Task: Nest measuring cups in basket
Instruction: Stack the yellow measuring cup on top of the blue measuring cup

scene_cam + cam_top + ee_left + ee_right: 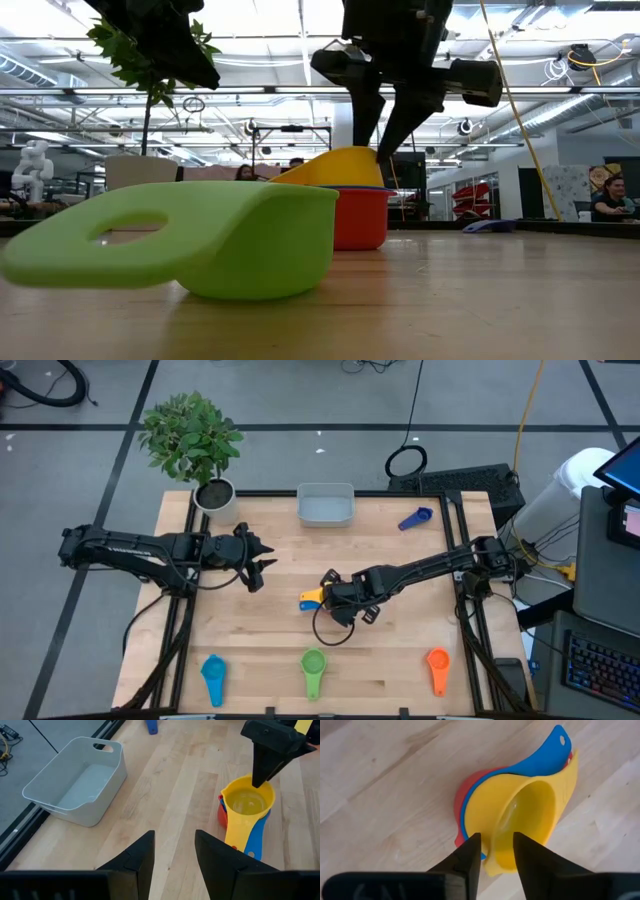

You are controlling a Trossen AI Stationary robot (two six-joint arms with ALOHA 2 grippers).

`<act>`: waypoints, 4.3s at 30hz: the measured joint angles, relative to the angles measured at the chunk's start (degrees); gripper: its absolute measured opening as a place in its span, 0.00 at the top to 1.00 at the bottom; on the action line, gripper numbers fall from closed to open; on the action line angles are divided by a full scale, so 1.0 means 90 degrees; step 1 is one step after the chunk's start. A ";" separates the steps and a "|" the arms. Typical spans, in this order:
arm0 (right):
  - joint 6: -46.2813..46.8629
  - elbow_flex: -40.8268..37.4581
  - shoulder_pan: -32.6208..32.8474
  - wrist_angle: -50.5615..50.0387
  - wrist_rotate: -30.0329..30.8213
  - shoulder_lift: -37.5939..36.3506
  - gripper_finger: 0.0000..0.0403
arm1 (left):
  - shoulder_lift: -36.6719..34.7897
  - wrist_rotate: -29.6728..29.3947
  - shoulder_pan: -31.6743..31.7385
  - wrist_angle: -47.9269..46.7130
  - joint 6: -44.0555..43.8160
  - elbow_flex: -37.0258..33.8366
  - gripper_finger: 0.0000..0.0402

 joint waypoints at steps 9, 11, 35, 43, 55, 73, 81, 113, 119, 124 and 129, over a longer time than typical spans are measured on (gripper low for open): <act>0.0041 -0.0002 0.0151 0.0010 0.0036 -0.0117 0.66 | 0.0000 0.0002 0.0000 -0.0005 0.0015 0.0000 0.64; 0.0042 -0.0002 0.0206 -0.0003 0.0044 -0.0251 0.66 | 0.0000 0.0002 -0.0005 -0.0010 0.0017 0.0000 0.64; 0.0879 -0.0916 0.0114 0.1120 0.0238 -0.0680 0.98 | 0.0000 0.0000 -0.0291 0.0002 -0.0114 0.0002 0.64; 0.0852 -0.0916 0.0109 0.1173 0.0199 -0.0692 1.00 | 0.0000 -0.0020 -0.0287 0.0000 -0.0112 0.0002 0.64; 0.0899 -0.1035 0.0112 0.1151 0.0376 -0.0677 1.00 | 0.0000 -0.0022 -0.0287 0.0002 -0.0117 0.0001 0.64; 0.3237 -0.1032 -0.0475 0.1064 0.0219 -0.1455 1.00 | 0.0542 0.0829 -0.0470 0.0018 -0.0376 0.0007 0.64; 0.3910 -0.1709 -0.0388 0.1064 0.0188 -0.1457 1.00 | 0.1350 0.1387 -0.1076 0.0825 -0.0511 0.0007 0.64; 0.4568 -0.2629 -0.0799 0.0999 0.1207 -0.3118 0.49 | 0.3600 0.1315 -0.0996 0.1191 0.0484 0.0929 0.10; 0.4904 -0.3105 -0.0751 0.1178 0.1190 -0.3449 0.49 | 0.4265 0.1292 -0.0796 0.0110 0.0813 0.1739 0.15; 0.5075 -0.3429 -0.0609 0.1386 0.1185 -0.3598 0.49 | 0.4608 0.1300 -0.0670 -0.0209 0.0862 0.1999 0.13; 0.5126 -0.3580 -0.0506 0.1525 0.1184 -0.3611 0.49 | 0.4644 0.1654 -0.0607 -0.0158 0.0894 0.2131 0.07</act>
